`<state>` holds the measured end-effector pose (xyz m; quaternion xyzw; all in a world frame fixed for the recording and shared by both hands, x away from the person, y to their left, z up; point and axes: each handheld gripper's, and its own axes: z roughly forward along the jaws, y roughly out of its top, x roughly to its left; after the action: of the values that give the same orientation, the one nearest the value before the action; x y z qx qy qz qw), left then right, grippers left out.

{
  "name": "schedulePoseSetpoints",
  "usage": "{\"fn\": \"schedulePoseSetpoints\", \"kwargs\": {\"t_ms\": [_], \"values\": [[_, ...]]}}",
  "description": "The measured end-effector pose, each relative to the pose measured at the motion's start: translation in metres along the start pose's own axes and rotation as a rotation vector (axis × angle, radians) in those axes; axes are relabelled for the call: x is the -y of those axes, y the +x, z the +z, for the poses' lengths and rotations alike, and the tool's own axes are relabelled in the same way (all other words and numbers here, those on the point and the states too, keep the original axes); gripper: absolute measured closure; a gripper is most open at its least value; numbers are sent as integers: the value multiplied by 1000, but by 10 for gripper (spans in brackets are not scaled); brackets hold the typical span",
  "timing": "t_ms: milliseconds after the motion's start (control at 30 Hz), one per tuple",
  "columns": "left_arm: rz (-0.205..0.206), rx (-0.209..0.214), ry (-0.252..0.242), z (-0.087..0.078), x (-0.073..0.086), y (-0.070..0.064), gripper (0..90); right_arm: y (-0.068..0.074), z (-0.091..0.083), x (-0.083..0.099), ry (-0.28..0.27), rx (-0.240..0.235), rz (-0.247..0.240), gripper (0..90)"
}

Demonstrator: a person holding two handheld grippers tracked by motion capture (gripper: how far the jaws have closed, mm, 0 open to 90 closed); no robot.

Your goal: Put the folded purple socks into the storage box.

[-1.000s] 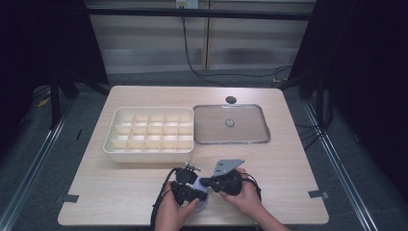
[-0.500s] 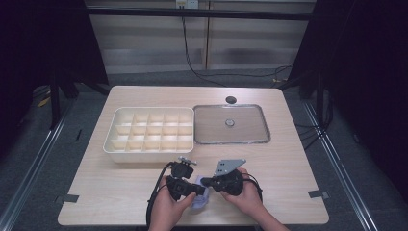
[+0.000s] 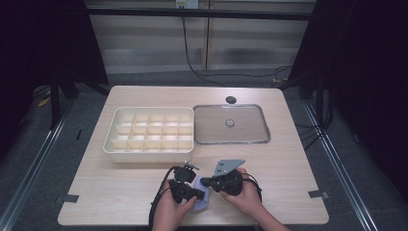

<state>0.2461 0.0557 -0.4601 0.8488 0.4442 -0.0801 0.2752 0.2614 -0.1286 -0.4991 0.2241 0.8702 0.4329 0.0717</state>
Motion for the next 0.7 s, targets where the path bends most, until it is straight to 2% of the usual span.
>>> {"fn": "schedulePoseSetpoints", "kwargs": {"t_ms": [33,233,500,600,700], "values": [[-14,6,-11,0,1,-2,820,0,0,0,2,1,-2,900],[0,0,4,2,6,-1,827,0,0,0,1,-1,-5,900],[2,-15,-13,4,10,0,869,2,0,0,3,8,-10,900],[6,-24,-14,4,10,0,882,2,0,0,3,11,-12,900],[19,-54,-7,1,9,2,889,3,-2,1,4,17,-11,900]]}}
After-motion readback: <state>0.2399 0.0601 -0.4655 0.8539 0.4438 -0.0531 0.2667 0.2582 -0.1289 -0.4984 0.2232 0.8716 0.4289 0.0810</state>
